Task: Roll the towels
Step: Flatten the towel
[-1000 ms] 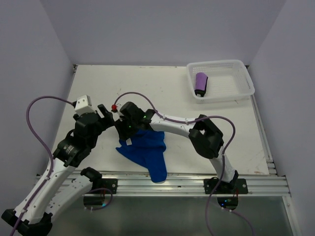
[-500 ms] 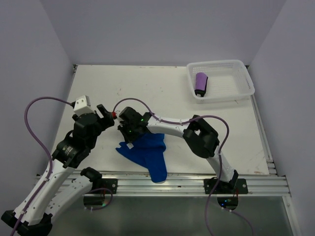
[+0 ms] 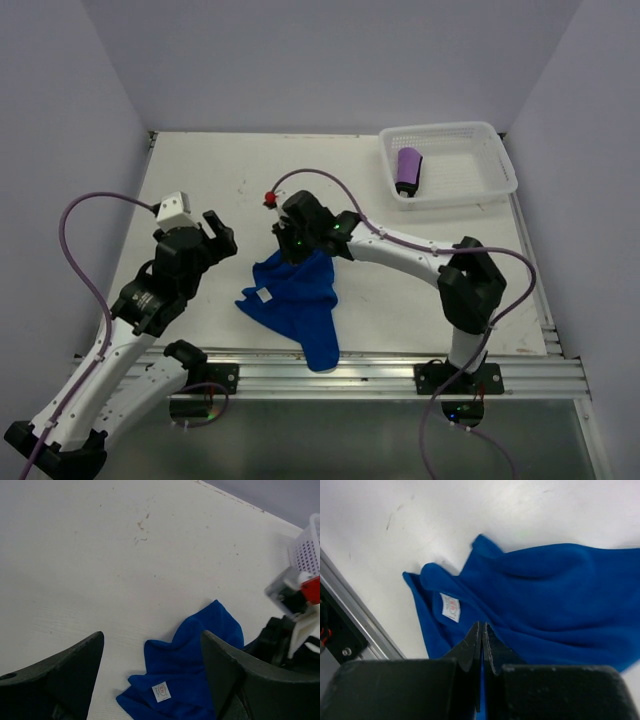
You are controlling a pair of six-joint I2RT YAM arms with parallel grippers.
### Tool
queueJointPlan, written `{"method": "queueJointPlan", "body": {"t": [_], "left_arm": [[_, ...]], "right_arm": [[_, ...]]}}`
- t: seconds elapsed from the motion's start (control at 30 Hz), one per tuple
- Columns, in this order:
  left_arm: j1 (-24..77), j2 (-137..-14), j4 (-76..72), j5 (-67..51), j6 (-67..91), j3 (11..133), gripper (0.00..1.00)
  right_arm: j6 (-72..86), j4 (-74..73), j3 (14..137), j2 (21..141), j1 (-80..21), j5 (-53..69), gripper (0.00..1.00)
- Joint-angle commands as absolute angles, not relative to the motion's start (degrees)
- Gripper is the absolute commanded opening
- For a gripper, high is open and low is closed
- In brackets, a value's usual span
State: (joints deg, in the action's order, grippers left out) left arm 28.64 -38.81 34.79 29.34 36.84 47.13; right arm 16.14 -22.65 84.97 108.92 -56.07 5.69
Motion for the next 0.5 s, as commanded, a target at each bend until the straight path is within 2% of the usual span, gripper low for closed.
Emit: {"method": "queueJointPlan", "body": {"t": [0.0, 0.07, 0.1, 0.13, 0.17, 0.23, 0.47], "left_arm": [[28.5, -39.4, 31.5, 27.7, 36.6, 47.3, 0.82], [28.5, -39.6, 31.2, 27.2, 36.7, 46.9, 0.82], [28.4, -39.7, 31.1, 27.2, 36.8, 46.8, 0.82], [28.4, -39.7, 30.9, 27.2, 36.9, 46.8, 0.82], [28.4, -39.6, 30.9, 27.1, 37.0, 46.8, 0.82], [28.4, -39.4, 30.9, 27.2, 36.8, 46.8, 0.82], [28.5, -38.3, 32.0, 28.6, 35.9, 47.2, 0.83]], "right_arm": [[18.5, -19.9, 81.0, 101.9, -51.2, 4.7, 0.0], [16.8, -19.8, 80.2, 100.5, -51.1, 5.5, 0.0], [16.2, -19.8, 80.5, 100.7, -51.1, 6.4, 0.03], [15.7, -19.9, 80.9, 102.1, -51.1, 7.9, 0.27], [15.4, -20.0, 81.6, 102.9, -51.2, 11.3, 0.35], [14.9, -21.4, 84.3, 104.9, -52.5, 10.9, 0.42], [10.1, -23.1, 93.7, 113.5, -58.2, 13.2, 0.51]]}}
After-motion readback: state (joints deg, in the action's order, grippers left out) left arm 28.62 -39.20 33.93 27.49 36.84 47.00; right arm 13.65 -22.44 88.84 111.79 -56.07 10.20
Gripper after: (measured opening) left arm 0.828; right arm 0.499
